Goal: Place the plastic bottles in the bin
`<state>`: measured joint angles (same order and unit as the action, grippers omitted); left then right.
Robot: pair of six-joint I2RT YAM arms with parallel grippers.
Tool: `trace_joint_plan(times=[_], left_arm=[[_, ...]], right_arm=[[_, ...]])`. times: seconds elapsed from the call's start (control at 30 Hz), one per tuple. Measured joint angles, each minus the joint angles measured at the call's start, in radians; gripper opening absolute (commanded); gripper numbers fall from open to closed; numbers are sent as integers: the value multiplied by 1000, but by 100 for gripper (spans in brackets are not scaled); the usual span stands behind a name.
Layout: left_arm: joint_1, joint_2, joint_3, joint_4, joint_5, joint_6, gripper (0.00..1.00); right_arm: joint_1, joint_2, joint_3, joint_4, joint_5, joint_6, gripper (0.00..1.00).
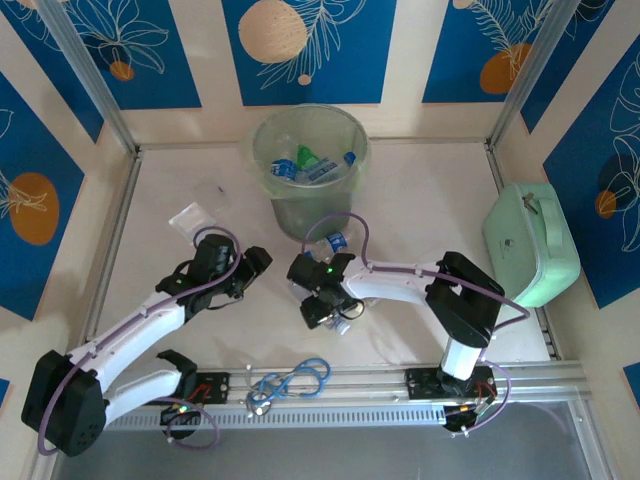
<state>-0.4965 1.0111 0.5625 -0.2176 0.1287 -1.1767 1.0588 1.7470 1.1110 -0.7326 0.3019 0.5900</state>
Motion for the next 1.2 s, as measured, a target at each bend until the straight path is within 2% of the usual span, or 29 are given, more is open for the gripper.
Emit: trace_joint_plan(times=[0.2, 0.4, 0.67, 0.8, 0.93, 1.07, 1.2], left_arm=[[5, -3, 0, 0, 0, 0, 76], [6, -3, 0, 0, 0, 0, 76], [26, -43, 0, -27, -8, 32, 77], [43, -53, 11, -56, -29, 75, 77], [43, -53, 54, -106, -39, 145, 76], [43, -53, 101, -121, -46, 213, 76], [43, -53, 121, -124, -49, 259, 75]], right_arm=[[29, 2, 3, -17, 14, 1, 62], [53, -49, 33, -42, 25, 2, 59], [124, -177, 188, -117, 88, -23, 56], [119, -229, 287, -175, 122, -55, 56], [57, -267, 440, -172, 121, -113, 56], [-98, -270, 624, -156, 66, -151, 56], [-249, -193, 843, -156, -2, -162, 56]])
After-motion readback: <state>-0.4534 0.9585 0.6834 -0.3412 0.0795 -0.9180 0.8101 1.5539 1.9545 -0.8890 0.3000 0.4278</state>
